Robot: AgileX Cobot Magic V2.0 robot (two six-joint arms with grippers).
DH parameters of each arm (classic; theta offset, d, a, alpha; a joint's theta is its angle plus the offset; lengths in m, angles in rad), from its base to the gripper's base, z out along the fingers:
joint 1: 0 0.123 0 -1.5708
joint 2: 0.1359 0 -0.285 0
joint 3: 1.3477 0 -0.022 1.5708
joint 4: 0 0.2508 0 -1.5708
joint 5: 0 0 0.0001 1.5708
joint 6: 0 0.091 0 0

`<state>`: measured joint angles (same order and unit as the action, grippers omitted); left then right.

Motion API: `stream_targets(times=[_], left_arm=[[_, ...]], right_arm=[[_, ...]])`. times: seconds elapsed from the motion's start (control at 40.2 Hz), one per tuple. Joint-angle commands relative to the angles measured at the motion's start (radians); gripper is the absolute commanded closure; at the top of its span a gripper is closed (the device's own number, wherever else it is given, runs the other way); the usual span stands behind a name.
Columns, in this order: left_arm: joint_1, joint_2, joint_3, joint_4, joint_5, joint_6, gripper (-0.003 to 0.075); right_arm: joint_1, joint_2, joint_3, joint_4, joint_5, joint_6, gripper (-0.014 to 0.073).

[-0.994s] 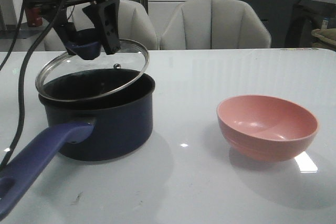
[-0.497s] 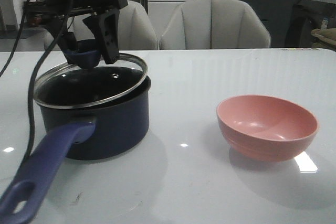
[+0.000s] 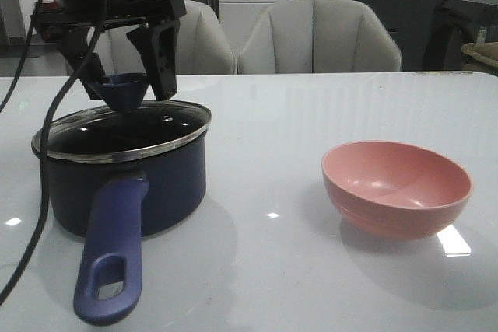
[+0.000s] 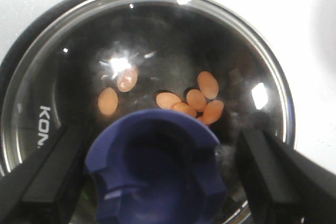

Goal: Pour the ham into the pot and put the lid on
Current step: 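Carry the lid over the saucepan and lower it onto the rim, then open the left gripper and lift it away from the lid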

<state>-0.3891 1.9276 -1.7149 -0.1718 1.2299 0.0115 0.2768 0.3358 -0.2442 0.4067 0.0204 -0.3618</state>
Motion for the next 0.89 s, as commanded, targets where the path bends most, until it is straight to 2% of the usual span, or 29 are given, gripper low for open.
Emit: stream_targets(times=[0.0, 0.199, 0.373, 0.547, 0.721, 0.87], left_arm=[[-0.007, -0.058, -0.023, -0.025, 0.057, -0.001, 0.0129], [0.003, -0.101, -0.025, -0.008, 0.057, -0.001, 0.0129], [0.056, -0.182, -0.025, 0.021, 0.057, -0.001, 0.0139], [0.109, -0.316, 0.01, 0.045, 0.057, 0.001, 0.0202], [0.17, -0.491, 0.144, 0.113, 0.0, 0.003, 0.0275], [0.214, -0.683, 0.319, 0.124, -0.116, 0.013, 0.0281]], right_arm=[[0.001, 0.004, -0.027, 0.004, -0.082, -0.008, 0.0442], [0.001, 0.004, -0.027, 0.004, -0.082, -0.008, 0.0442], [0.001, 0.004, -0.027, 0.004, -0.082, -0.008, 0.0442], [0.001, 0.004, -0.027, 0.004, -0.082, -0.008, 0.0442], [0.001, 0.004, -0.027, 0.004, -0.082, -0.008, 0.0442], [0.001, 0.004, -0.027, 0.004, -0.082, -0.008, 0.0442]])
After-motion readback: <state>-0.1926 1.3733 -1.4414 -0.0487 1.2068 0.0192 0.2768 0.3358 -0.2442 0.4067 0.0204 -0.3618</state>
